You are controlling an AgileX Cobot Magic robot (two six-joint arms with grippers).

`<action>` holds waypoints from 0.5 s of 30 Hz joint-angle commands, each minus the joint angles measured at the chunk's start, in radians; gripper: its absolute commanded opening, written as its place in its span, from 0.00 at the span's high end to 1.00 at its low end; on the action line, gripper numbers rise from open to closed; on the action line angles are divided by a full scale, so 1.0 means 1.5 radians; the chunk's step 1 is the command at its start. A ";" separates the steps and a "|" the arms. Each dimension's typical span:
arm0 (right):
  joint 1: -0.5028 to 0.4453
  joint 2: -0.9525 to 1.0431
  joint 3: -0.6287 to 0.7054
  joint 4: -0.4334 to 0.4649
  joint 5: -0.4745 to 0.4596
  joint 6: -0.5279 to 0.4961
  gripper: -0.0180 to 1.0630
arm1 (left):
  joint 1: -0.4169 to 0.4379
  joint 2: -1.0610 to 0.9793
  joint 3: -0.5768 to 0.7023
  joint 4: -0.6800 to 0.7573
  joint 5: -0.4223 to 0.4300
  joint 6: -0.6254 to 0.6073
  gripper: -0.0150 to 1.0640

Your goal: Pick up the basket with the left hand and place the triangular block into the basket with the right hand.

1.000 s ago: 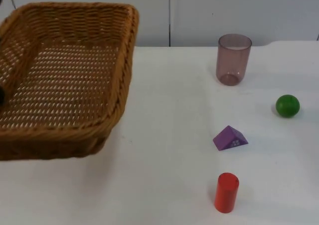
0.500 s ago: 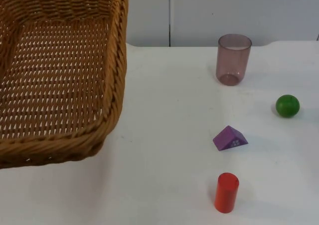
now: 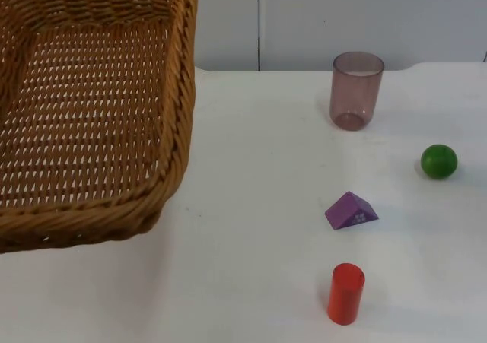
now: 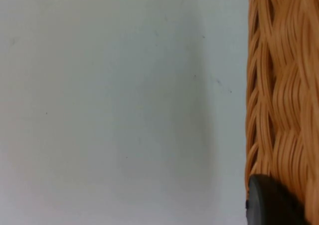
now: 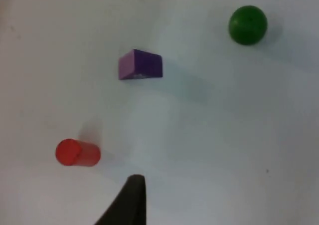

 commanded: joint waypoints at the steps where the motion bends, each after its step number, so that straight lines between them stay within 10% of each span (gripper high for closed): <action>1: 0.053 0.057 -0.049 -0.028 0.009 -0.013 0.05 | 0.002 -0.005 -0.002 -0.032 0.003 0.001 0.99; 8: 0.211 0.261 -0.179 -0.183 0.011 -0.061 0.07 | 0.002 0.008 -0.002 -0.030 0.020 -0.005 0.99; 15: 0.222 0.462 -0.291 -0.148 -0.005 -0.256 0.09 | 0.002 0.055 -0.002 -0.027 0.037 -0.007 0.99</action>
